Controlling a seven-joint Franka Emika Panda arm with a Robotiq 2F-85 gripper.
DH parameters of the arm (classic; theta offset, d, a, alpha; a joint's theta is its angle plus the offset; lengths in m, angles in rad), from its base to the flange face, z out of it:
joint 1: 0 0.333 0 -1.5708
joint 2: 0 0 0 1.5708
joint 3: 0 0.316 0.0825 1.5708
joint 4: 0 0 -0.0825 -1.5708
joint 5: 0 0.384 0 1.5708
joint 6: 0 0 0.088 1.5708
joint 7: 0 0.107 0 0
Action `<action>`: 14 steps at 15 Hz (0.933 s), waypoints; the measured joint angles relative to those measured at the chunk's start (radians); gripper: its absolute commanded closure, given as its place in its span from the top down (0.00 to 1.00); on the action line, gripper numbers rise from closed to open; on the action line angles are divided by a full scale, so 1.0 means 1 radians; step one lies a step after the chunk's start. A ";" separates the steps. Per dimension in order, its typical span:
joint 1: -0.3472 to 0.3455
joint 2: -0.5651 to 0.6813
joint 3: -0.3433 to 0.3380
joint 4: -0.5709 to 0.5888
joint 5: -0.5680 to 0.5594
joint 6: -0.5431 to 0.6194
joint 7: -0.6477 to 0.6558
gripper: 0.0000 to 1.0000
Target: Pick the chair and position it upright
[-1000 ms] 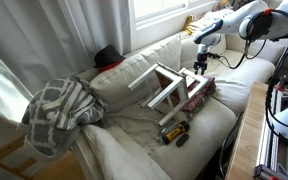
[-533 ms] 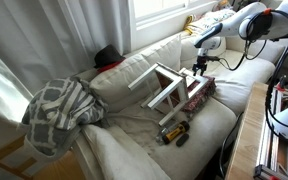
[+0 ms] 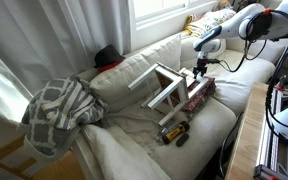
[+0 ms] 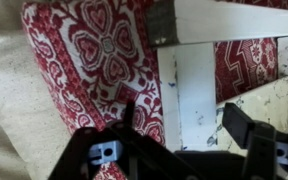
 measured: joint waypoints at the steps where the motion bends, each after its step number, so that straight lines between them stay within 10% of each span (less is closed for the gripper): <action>1: 0.000 0.000 -0.001 0.000 -0.006 0.000 0.000 0.52; 4: 0.005 -0.004 -0.001 -0.005 -0.009 -0.004 0.000 0.38; 7: 0.010 -0.005 -0.001 -0.001 -0.019 -0.014 -0.001 0.67; 8: 0.011 -0.005 0.000 -0.001 -0.021 -0.016 -0.002 0.65; 9: 0.011 -0.005 0.000 0.000 -0.023 -0.017 -0.002 0.38; 14: 0.016 -0.005 0.000 0.000 -0.038 -0.032 -0.008 0.28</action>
